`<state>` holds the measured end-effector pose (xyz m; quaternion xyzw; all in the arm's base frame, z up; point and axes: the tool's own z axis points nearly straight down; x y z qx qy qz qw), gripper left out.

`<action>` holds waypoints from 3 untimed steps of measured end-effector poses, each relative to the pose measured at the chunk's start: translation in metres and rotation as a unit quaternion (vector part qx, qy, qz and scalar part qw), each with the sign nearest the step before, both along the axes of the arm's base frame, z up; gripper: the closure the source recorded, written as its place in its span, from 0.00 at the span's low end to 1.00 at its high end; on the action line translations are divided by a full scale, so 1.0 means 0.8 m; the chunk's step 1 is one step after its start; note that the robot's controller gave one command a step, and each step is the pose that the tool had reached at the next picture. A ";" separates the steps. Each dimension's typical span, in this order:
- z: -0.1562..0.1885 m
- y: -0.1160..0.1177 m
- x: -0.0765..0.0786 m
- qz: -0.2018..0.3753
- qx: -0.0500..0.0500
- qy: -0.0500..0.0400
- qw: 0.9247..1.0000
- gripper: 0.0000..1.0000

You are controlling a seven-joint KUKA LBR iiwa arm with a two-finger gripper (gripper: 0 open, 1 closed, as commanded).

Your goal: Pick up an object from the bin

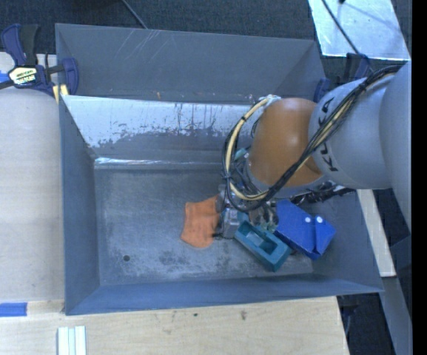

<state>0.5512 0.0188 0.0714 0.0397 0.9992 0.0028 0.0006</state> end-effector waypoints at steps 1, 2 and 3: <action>0.000 0.000 0.000 0.000 0.000 0.000 1.000 1.00; 0.024 0.029 0.008 -0.005 -0.002 0.002 1.000 1.00; 0.029 0.029 0.002 -0.004 -0.001 0.001 1.000 1.00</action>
Offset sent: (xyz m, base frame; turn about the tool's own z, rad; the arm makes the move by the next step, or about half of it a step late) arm 0.0083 0.0265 0.0246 0.0098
